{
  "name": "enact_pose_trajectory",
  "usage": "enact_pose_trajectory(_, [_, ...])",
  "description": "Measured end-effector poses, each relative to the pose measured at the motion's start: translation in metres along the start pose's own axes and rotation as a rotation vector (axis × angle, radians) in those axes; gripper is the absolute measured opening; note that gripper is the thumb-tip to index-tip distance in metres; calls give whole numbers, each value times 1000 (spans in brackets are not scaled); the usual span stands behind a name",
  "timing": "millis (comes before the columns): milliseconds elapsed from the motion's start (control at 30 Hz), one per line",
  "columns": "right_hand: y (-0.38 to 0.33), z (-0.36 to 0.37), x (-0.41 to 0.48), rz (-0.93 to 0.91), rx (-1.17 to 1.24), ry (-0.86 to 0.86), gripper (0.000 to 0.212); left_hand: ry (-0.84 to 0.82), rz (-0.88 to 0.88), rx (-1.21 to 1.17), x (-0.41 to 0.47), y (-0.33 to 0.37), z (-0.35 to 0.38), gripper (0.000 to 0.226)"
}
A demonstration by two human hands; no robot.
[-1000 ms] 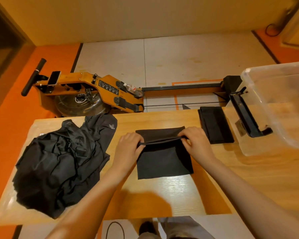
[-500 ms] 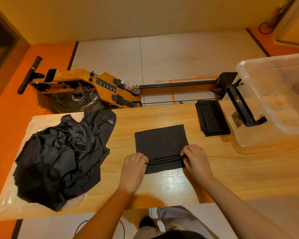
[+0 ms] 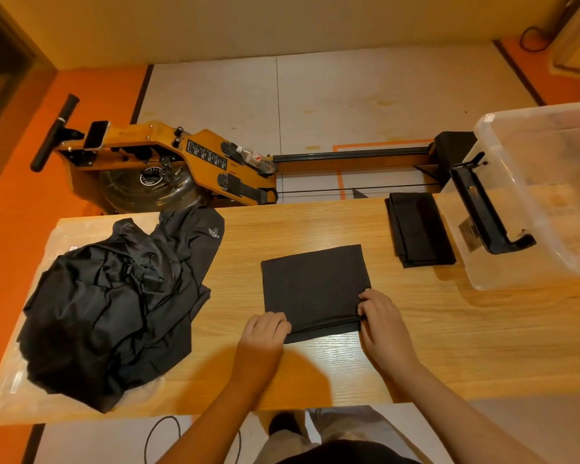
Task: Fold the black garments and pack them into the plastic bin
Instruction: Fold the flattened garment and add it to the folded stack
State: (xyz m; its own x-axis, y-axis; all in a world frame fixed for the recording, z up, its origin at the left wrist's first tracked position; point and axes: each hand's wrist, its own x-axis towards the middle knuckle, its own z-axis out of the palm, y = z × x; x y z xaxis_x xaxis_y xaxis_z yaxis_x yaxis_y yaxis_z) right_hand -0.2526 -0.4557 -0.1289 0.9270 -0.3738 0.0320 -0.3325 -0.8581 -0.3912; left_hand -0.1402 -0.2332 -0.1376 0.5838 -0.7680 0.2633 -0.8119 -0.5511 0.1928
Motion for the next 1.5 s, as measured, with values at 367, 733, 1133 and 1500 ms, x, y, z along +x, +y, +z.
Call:
enact_pose_trajectory(367, [-3,-23,18,-57,107,48,27,38,-304,-104,19,-6,-19,29])
enact_pose_trajectory(733, [-29,40,94,-129,-228,-160,53,-226,-284,-17,74,1,37,60])
enact_pose_trajectory(1133, [-18,34,52,154,-211,-92,62,-348,213,213,131,-57,37,58])
enact_pose_trajectory(1500, [-13,12,92,-176,-228,-123,54,-183,-591,-81,81,61,39,71])
